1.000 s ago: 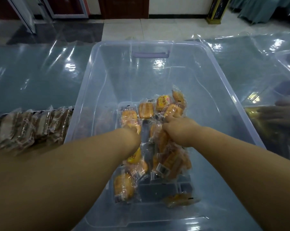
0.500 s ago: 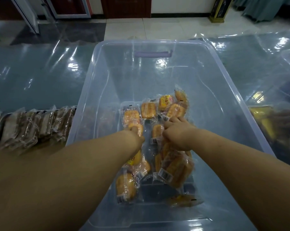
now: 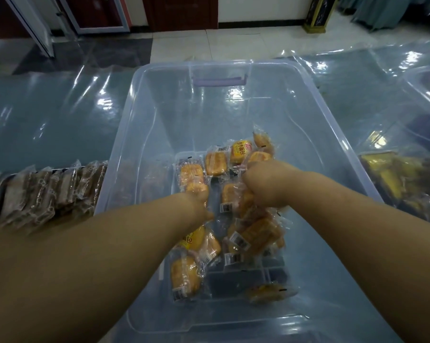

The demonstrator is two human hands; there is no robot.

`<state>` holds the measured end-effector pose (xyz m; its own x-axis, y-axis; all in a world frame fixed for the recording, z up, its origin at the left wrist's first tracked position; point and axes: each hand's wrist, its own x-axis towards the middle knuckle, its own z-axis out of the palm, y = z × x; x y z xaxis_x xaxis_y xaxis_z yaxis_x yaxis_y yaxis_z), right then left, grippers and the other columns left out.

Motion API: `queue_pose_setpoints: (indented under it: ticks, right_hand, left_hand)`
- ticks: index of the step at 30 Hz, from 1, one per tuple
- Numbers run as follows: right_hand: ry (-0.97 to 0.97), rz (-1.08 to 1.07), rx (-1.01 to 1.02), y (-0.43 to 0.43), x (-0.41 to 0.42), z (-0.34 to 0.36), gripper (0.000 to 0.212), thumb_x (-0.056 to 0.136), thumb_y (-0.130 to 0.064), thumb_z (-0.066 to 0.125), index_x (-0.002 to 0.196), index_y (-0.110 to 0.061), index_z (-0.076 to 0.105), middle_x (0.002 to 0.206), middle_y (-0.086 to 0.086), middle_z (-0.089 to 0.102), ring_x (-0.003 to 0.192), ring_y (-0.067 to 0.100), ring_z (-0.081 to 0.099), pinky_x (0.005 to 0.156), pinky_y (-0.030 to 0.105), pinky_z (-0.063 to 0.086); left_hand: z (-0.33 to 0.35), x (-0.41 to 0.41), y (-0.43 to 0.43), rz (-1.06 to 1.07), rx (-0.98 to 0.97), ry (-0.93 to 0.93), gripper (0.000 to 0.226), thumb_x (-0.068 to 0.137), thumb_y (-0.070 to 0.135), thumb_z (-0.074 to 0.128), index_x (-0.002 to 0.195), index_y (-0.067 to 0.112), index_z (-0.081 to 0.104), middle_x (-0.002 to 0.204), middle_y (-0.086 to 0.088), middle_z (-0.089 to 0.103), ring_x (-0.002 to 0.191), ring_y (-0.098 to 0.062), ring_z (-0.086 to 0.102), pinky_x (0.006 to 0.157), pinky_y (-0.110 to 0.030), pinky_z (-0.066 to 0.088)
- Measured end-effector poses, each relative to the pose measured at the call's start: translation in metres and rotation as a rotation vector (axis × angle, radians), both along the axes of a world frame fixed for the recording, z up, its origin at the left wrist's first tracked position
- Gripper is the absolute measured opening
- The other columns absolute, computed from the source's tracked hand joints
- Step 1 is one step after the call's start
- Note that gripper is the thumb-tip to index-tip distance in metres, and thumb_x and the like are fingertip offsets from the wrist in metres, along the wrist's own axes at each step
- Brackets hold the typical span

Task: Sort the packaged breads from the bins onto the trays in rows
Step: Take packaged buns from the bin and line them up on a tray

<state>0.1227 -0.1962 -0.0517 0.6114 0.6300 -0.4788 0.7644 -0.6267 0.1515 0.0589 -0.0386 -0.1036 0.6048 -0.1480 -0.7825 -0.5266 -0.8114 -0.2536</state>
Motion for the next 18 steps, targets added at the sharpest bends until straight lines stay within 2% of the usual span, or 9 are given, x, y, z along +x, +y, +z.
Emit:
queue_pose_setpoints:
  ticks: [1, 3, 5, 7, 10, 14, 16, 18]
  right_hand:
    - [-0.003, -0.006, 0.003, -0.002, 0.001, 0.002, 0.005, 0.084, -0.011, 0.057, 0.086, -0.014, 0.059, 0.082, 0.002, 0.056, 0.062, 0.012, 0.046, 0.046, 0.020, 0.033]
    - [0.005, -0.029, 0.009, -0.007, 0.002, 0.005, 0.008, 0.083, -0.010, 0.058, 0.079, -0.015, 0.054, 0.076, 0.000, 0.052, 0.060, 0.011, 0.043, 0.045, 0.019, 0.030]
    - [0.024, -0.053, 0.026, -0.008, 0.001, 0.005, 0.020, 0.083, -0.009, 0.058, 0.069, -0.017, 0.046, 0.072, 0.000, 0.047, 0.059, 0.010, 0.042, 0.045, 0.019, 0.028]
    - [0.026, -0.053, 0.016, -0.008, 0.001, 0.005, 0.021, 0.083, -0.008, 0.058, 0.069, -0.016, 0.045, 0.073, 0.000, 0.047, 0.059, 0.010, 0.042, 0.045, 0.019, 0.028]
    - [0.044, -0.068, 0.008, -0.007, 0.001, 0.005, 0.031, 0.083, -0.006, 0.058, 0.062, -0.018, 0.039, 0.070, 0.000, 0.045, 0.057, 0.011, 0.041, 0.044, 0.019, 0.028]
    - [0.064, -0.100, 0.044, -0.008, 0.000, 0.013, 0.034, 0.084, -0.005, 0.056, 0.060, -0.019, 0.036, 0.067, 0.000, 0.042, 0.055, 0.010, 0.039, 0.043, 0.019, 0.026]
    - [0.056, -0.114, 0.072, -0.010, -0.002, 0.020, 0.035, 0.084, -0.005, 0.055, 0.058, -0.018, 0.036, 0.064, 0.000, 0.040, 0.054, 0.010, 0.037, 0.043, 0.019, 0.024]
    - [0.033, -0.140, 0.114, -0.013, -0.003, 0.028, 0.034, 0.084, -0.006, 0.055, 0.057, -0.018, 0.036, 0.062, 0.000, 0.040, 0.053, 0.011, 0.037, 0.043, 0.020, 0.023]
  left_hand:
    - [0.002, -0.002, -0.001, -0.062, 0.006, -0.014, 0.085, 0.072, 0.018, 0.076, 0.142, 0.029, 0.029, 0.146, -0.016, 0.014, 0.126, -0.037, 0.034, 0.087, -0.042, 0.047]
    - [0.005, -0.003, -0.003, -0.131, 0.028, -0.048, 0.074, 0.077, 0.021, 0.073, 0.140, 0.025, 0.036, 0.145, -0.015, 0.019, 0.125, -0.035, 0.032, 0.086, -0.041, 0.046]
    - [0.007, -0.004, -0.007, -0.141, 0.042, -0.058, 0.071, 0.079, 0.021, 0.071, 0.141, 0.024, 0.035, 0.145, -0.015, 0.020, 0.125, -0.036, 0.033, 0.087, -0.041, 0.046]
    - [0.009, -0.004, -0.009, -0.147, 0.049, -0.073, 0.066, 0.082, 0.019, 0.068, 0.140, 0.020, 0.036, 0.144, -0.017, 0.022, 0.123, -0.036, 0.036, 0.086, -0.040, 0.046]
    - [0.013, -0.004, -0.008, -0.154, 0.071, -0.172, 0.044, 0.088, 0.016, 0.059, 0.131, 0.012, 0.049, 0.141, -0.019, 0.025, 0.120, -0.034, 0.036, 0.084, -0.037, 0.044]
    - [0.028, 0.001, -0.003, -0.182, 0.087, -0.261, 0.050, 0.083, 0.025, 0.065, 0.130, 0.015, 0.050, 0.148, -0.015, 0.020, 0.128, -0.035, 0.026, 0.091, -0.040, 0.039]
    - [0.037, 0.003, 0.000, -0.165, 0.063, -0.306, 0.053, 0.078, 0.028, 0.070, 0.127, 0.017, 0.053, 0.140, -0.010, 0.035, 0.124, -0.031, 0.032, 0.094, -0.041, 0.038]
    - [0.048, 0.002, 0.003, -0.047, 0.003, -0.343, 0.052, 0.073, 0.029, 0.074, 0.120, 0.018, 0.055, 0.122, -0.006, 0.053, 0.111, -0.026, 0.047, 0.090, -0.038, 0.044]
